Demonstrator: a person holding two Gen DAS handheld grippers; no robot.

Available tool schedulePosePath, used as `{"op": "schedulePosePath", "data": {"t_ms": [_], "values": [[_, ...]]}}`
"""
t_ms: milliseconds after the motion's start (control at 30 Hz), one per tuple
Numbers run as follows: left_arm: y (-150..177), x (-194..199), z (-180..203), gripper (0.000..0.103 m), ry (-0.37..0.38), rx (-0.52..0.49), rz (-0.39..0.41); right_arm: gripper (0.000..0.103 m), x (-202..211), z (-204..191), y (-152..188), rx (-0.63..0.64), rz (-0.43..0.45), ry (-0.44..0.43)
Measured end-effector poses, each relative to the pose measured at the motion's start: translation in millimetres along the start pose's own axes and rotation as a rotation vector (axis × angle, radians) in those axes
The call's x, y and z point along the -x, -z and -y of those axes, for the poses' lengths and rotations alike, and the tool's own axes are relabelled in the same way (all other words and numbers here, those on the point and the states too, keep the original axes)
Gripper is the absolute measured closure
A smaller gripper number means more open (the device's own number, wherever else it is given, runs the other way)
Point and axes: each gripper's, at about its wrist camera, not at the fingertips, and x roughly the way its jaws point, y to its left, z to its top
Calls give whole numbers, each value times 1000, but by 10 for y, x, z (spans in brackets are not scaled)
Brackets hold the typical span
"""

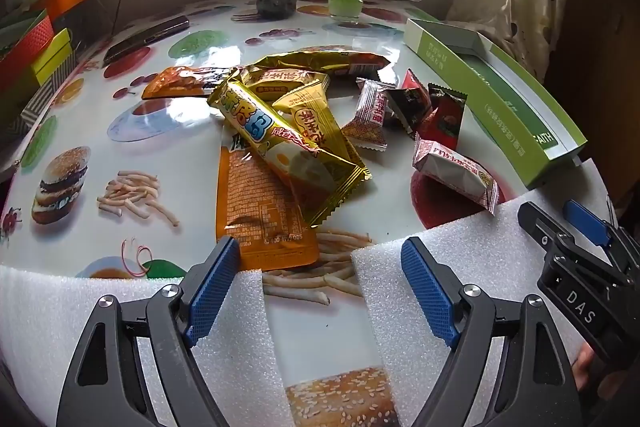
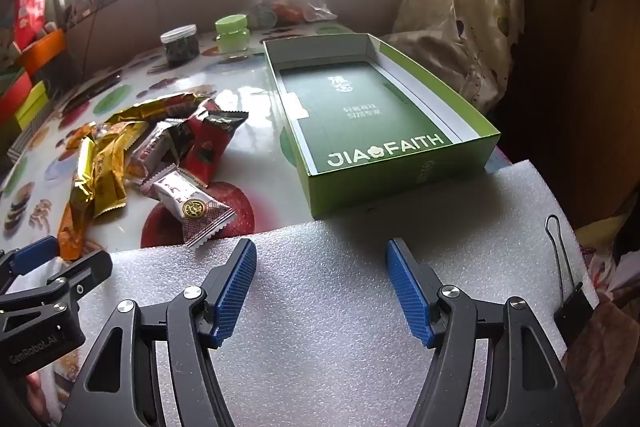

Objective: Organize snacks

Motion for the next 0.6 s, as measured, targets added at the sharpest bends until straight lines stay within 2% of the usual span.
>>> {"op": "schedulePosePath", "data": {"t_ms": [600], "values": [[-16,22,2,20,-1,2,6,36,9,32,2,-6,7,-4]]}}
